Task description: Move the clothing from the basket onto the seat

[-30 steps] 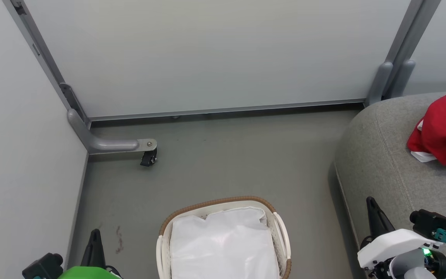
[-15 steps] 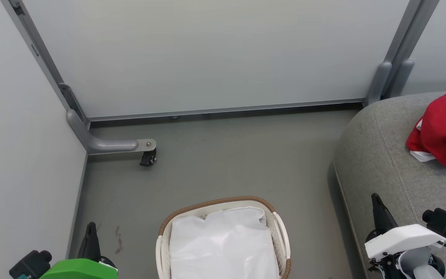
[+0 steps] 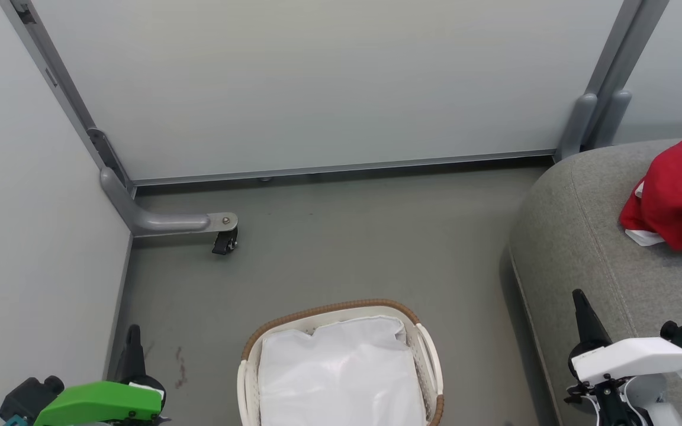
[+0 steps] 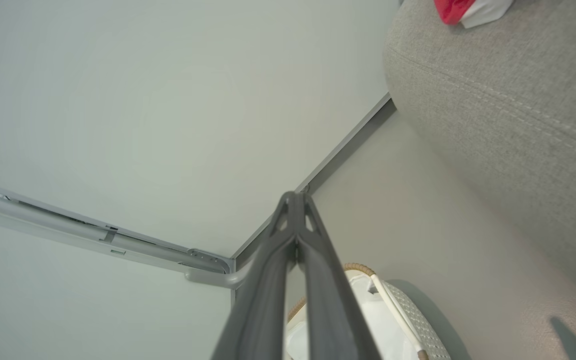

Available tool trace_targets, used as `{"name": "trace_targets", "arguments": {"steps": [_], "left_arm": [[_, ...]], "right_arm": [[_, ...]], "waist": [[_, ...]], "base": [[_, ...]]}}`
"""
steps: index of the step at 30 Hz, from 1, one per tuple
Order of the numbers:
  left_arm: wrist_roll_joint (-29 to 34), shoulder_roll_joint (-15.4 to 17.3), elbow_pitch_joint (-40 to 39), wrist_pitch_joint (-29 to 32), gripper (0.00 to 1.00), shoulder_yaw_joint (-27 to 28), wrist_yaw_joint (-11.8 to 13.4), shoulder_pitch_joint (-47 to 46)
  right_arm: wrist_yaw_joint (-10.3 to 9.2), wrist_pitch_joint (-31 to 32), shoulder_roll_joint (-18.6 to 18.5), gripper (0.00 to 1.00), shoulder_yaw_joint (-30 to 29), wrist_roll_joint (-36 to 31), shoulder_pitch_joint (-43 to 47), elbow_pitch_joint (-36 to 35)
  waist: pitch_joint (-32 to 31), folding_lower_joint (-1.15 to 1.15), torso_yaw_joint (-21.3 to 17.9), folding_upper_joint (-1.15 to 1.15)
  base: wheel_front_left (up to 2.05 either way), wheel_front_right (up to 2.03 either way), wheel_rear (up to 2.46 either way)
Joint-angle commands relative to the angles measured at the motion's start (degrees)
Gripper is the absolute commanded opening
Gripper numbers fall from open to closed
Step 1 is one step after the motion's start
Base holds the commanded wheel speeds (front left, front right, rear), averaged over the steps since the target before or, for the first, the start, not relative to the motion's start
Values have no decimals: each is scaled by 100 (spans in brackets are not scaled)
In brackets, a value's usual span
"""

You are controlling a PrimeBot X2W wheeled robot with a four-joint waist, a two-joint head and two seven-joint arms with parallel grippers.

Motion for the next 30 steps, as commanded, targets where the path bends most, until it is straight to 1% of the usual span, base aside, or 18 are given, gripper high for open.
{"name": "trace_targets", "arguments": {"steps": [1, 30], "left_arm": [[-171, 35, -103, 42, 0, 27, -8, -172], [-1676, 46, -351, 485, 0, 169, -13, -304]], "right_arm": [[-3, 50, -38, 0, -24, 185, -72, -100], [-4, 487, -59, 0, -113, 1909, -74, -352]], "waist": [[0, 0, -2, 0], [1, 0, -36, 0]], "base": [[0, 0, 0], [0, 0, 0]]}}
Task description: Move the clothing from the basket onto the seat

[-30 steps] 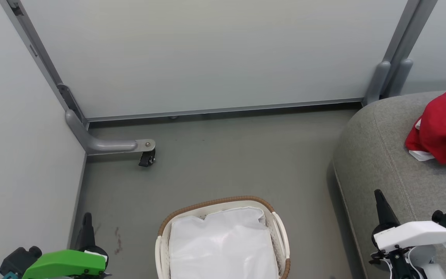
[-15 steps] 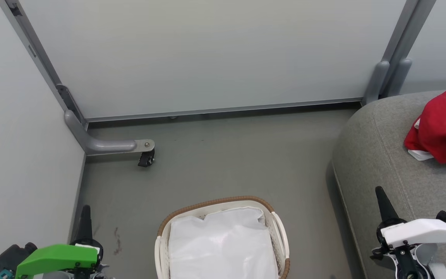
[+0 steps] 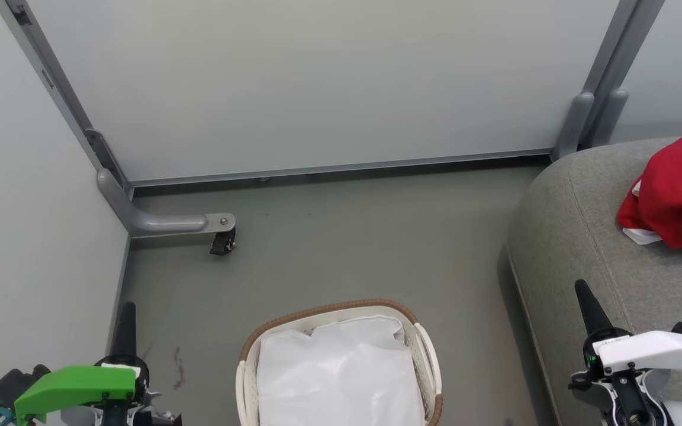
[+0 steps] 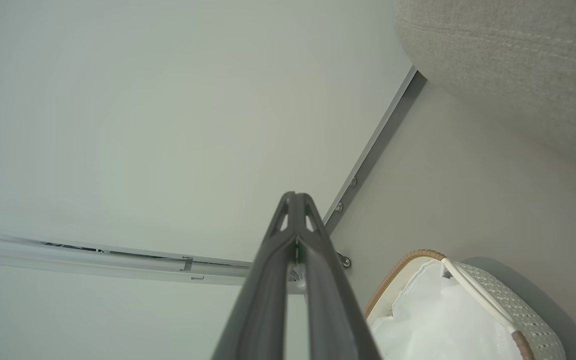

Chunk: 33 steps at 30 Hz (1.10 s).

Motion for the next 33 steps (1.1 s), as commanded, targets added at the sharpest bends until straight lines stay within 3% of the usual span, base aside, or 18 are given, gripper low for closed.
{"name": "trace_targets", "arguments": {"steps": [1, 33], "left_arm": [[-128, 40, -58, 36, 0, 24, -13, -122], [-1402, 49, -274, 412, 0, 151, -18, -236]], "right_arm": [[-3, 45, -39, 0, -31, 154, -66, -77], [-4, 417, -55, 0, -99, 1615, -62, -285]], "waist": [[0, 0, -1, 0], [1, 0, -40, 0]], "base": [[0, 0, 0], [0, 0, 0]]}}
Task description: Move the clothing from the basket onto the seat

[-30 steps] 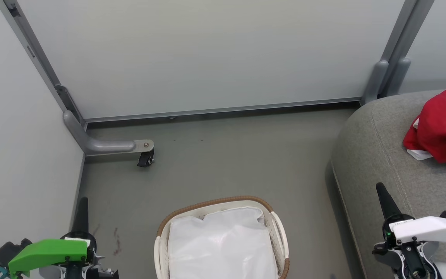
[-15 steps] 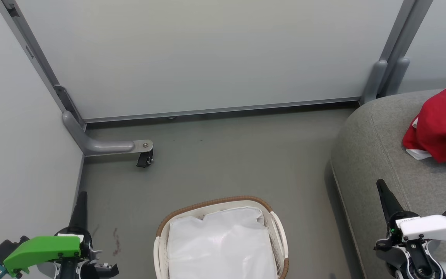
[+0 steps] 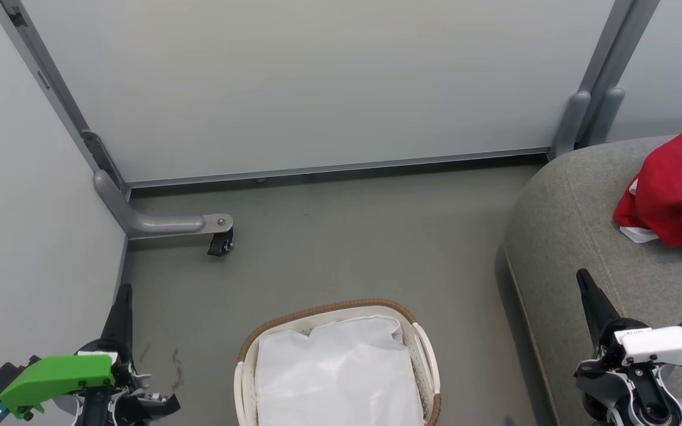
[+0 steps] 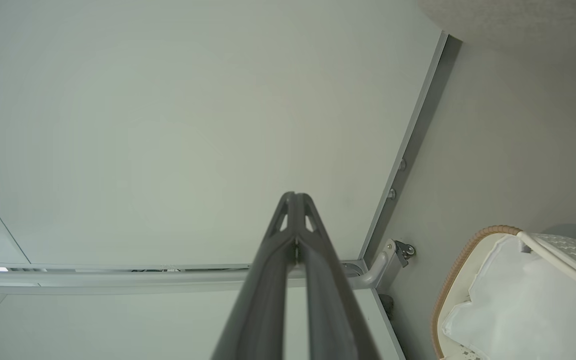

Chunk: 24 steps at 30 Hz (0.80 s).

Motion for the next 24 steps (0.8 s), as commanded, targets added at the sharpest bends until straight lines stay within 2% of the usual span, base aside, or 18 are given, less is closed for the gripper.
{"name": "trace_targets", "arguments": {"steps": [1, 11, 24], "left_arm": [[-101, 39, -52, 37, 0, 35, -19, -101], [-430, 43, -99, 131, 0, 63, -20, -131], [-413, 42, -92, 127, 0, 59, -20, -113]], "right_arm": [[-1, 38, -36, 0, -18, 124, -50, -50], [-2, 132, -41, 0, -37, 497, -49, -101], [-2, 132, -40, 0, -35, 475, -48, -95]], "waist": [[0, 0, -2, 0], [0, 0, -13, 0], [0, 0, -13, 0]], "base": [[0, 0, 0], [0, 0, 0], [0, 0, 0]]}}
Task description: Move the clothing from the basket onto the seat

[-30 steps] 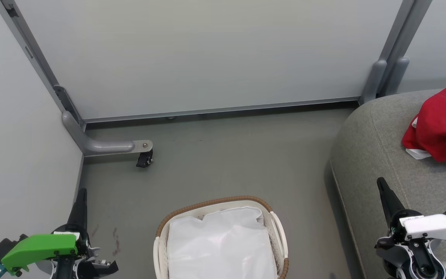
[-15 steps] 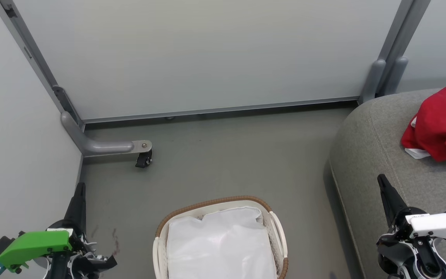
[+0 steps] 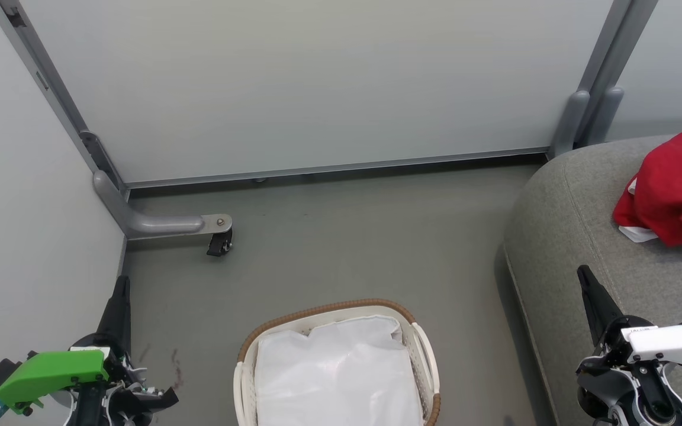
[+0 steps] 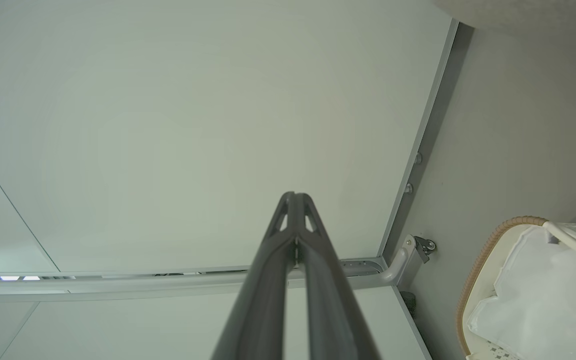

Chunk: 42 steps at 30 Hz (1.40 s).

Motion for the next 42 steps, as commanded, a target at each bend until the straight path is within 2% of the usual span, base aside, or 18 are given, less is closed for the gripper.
{"name": "trace_targets", "arguments": {"steps": [1, 42], "left_arm": [[-18, 40, -9, 20, 0, 14, -20, -57], [-19, 40, -9, 19, 0, 12, -20, -57]], "right_arm": [[-2, 19, -34, 0, -13, 17, -43, -19], [-2, 18, -35, 0, -11, 18, -43, -19]], "waist": [[0, 0, 0, 0], [0, 0, 0, 0]], "base": [[0, 0, 0], [0, 0, 0]]}}
